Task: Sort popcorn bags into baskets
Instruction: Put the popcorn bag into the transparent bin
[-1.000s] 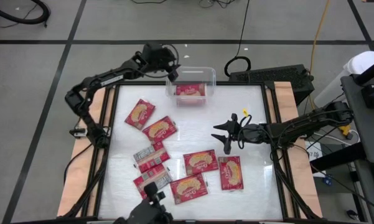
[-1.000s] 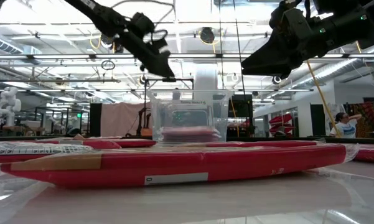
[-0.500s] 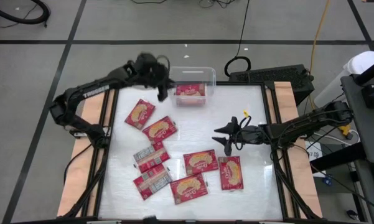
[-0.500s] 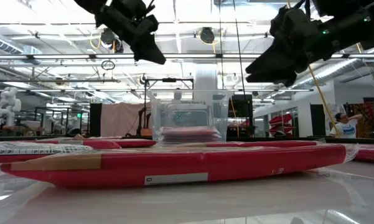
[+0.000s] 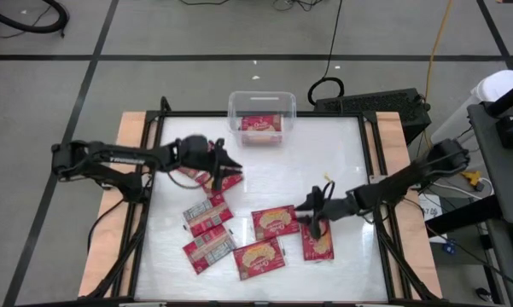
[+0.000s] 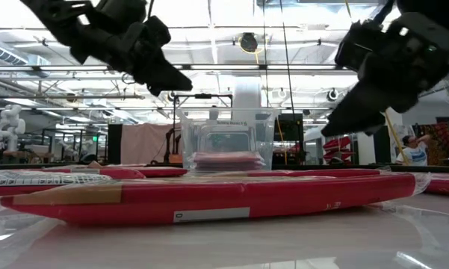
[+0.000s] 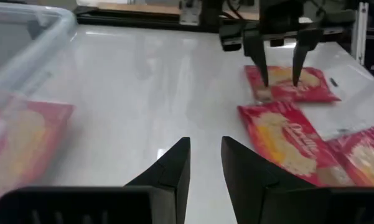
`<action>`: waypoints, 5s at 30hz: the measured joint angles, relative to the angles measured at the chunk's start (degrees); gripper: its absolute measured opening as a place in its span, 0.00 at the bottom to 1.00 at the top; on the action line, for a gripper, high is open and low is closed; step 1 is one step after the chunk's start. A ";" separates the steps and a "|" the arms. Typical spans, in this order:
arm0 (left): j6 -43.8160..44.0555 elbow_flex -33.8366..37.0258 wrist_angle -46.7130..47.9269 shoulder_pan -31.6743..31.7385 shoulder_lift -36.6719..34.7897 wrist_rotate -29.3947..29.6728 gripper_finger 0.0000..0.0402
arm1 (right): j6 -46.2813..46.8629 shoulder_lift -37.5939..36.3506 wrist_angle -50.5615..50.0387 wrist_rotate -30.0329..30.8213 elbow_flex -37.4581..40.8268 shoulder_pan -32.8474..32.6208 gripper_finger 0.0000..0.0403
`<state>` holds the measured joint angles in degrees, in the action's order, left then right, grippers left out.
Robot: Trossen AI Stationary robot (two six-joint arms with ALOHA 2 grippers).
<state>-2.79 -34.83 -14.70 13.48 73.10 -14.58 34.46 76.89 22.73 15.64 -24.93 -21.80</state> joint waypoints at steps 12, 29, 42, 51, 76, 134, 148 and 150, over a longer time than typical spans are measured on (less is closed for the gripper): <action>1.49 4.07 -4.02 -8.50 0.45 10.73 0.23 | -14.50 12.29 2.11 0.17 -4.69 -5.44 0.44; 1.21 4.05 -6.36 -10.61 0.46 13.72 0.23 | -26.37 18.63 4.04 8.44 -4.76 -4.27 0.20; -2.36 4.05 -4.39 -13.21 0.53 13.37 0.23 | -29.71 13.58 7.07 8.37 -4.63 3.75 0.00; -4.65 4.00 -7.47 -17.75 4.55 13.74 0.36 | -25.51 10.65 9.26 8.12 -4.63 8.28 0.00; -12.93 4.00 -32.72 -15.41 26.69 21.46 0.16 | -21.03 10.50 16.07 -0.62 -4.63 11.67 0.00; -88.98 -8.26 -9.03 -25.01 12.35 6.57 0.09 | -10.58 9.60 -12.11 -45.99 -32.04 29.00 0.68; -87.56 -8.24 -6.63 -25.21 12.44 8.74 0.12 | -15.12 21.30 -14.89 -56.45 -37.78 27.32 0.49; -85.49 -8.21 -6.47 -25.21 12.44 10.20 0.12 | -16.65 21.16 -15.27 -57.01 -37.78 27.56 0.39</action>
<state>-88.28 -43.05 -21.17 -11.73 85.54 -4.38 17.81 98.06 7.47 -41.36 -62.72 5.75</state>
